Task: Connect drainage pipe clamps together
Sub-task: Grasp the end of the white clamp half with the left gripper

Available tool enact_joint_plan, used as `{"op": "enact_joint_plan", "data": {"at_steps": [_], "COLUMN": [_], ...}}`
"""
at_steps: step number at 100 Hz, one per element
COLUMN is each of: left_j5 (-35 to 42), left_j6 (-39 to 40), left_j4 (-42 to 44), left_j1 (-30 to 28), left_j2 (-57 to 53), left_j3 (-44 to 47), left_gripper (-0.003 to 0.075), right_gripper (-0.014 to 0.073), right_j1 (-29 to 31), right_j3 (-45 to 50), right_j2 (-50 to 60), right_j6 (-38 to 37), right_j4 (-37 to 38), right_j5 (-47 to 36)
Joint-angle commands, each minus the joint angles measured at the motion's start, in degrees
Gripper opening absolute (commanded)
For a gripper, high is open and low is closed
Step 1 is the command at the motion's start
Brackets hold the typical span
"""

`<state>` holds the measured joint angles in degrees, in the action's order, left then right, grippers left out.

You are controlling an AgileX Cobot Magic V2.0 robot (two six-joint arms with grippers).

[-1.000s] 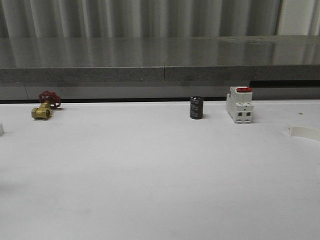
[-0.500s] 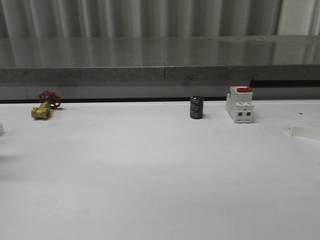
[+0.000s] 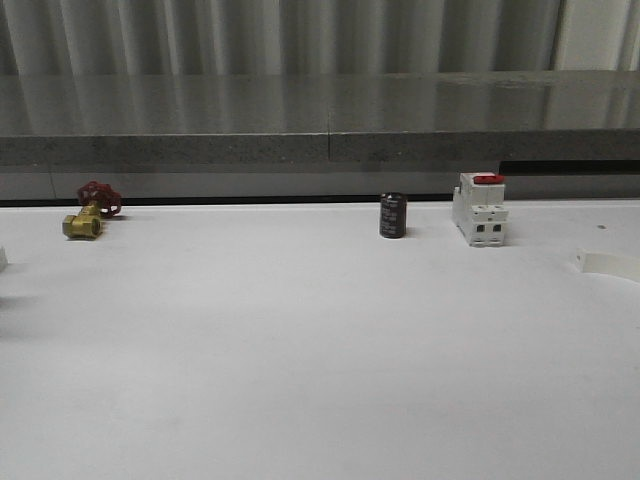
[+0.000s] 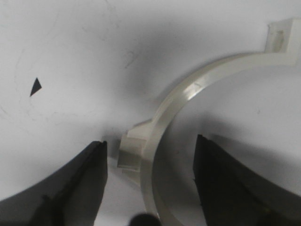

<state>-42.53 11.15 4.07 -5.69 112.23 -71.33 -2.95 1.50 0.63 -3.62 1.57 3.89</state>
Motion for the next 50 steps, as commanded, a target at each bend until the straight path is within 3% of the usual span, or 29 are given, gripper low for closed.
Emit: {"op": "enact_joint_plan", "data": {"at_steps": [1,15,41,50], "left_j5": [1.61,2.29,2.67,2.67], "left_j6": [0.37,0.37,0.37,0.37], "left_j4": [0.76,1.03,1.15,1.15], "left_j1": [-0.11,-0.11,-0.01,0.23], "left_j2": [-2.44,-2.44,-2.44,-3.04], "left_j3": [-1.56,-1.56,-1.56,-1.56], "left_gripper": [0.0407,0.0332,0.0001,-0.0021], "right_gripper": [-0.0067,-0.0067,-0.0067,-0.0067], "right_j1": [0.2,0.2,0.2,0.2], "right_j3": [-0.88,-0.88,-0.88,-0.88], "right_j2": [1.11,1.11,1.11,1.11], "right_j6": [0.46,0.46,0.46,0.46], "right_j4": [0.15,0.15,0.15,0.15], "right_j5": [-4.52,-4.52,-4.52,-4.52]}}
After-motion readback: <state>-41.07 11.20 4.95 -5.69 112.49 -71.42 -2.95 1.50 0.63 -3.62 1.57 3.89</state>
